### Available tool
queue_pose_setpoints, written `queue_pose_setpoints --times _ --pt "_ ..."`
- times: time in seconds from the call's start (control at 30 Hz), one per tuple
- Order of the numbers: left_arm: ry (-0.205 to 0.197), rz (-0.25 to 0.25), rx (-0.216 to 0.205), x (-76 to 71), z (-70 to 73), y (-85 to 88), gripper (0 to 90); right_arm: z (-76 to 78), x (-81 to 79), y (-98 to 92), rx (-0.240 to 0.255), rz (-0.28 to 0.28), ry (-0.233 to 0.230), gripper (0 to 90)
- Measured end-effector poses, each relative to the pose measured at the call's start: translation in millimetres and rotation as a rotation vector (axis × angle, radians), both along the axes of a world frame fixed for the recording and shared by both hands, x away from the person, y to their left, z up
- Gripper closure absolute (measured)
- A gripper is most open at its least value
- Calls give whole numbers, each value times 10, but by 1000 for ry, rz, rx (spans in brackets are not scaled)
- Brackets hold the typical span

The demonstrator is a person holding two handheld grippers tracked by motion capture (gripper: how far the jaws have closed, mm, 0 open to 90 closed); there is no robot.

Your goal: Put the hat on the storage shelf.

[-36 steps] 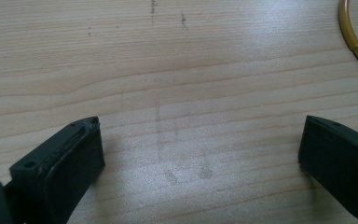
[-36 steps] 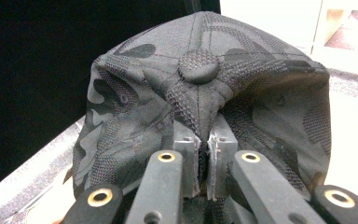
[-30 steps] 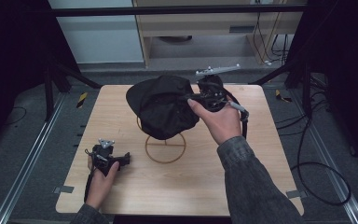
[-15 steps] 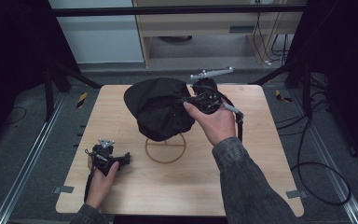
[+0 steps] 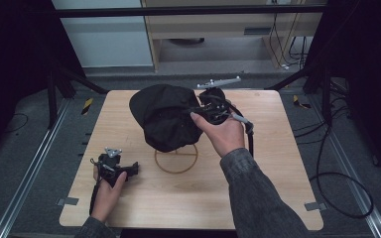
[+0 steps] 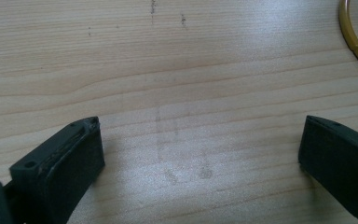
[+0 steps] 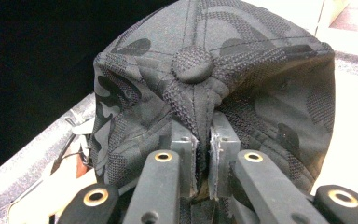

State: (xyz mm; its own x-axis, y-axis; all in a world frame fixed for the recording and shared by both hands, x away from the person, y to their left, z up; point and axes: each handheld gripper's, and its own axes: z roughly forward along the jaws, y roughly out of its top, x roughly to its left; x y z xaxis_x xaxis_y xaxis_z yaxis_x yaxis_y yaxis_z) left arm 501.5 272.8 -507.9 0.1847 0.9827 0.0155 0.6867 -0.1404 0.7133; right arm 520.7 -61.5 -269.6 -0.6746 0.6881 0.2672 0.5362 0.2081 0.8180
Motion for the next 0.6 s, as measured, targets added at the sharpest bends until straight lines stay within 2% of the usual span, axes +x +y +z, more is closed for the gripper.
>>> queue_pose_setpoints --times 0.23,0.6 --pt "2 -3 2 -1 2 2 0 -79 51 55 -8 -11 11 829" --pt "2 -3 2 -1 1 1 0 -104 108 61 -14 -23 17 823"
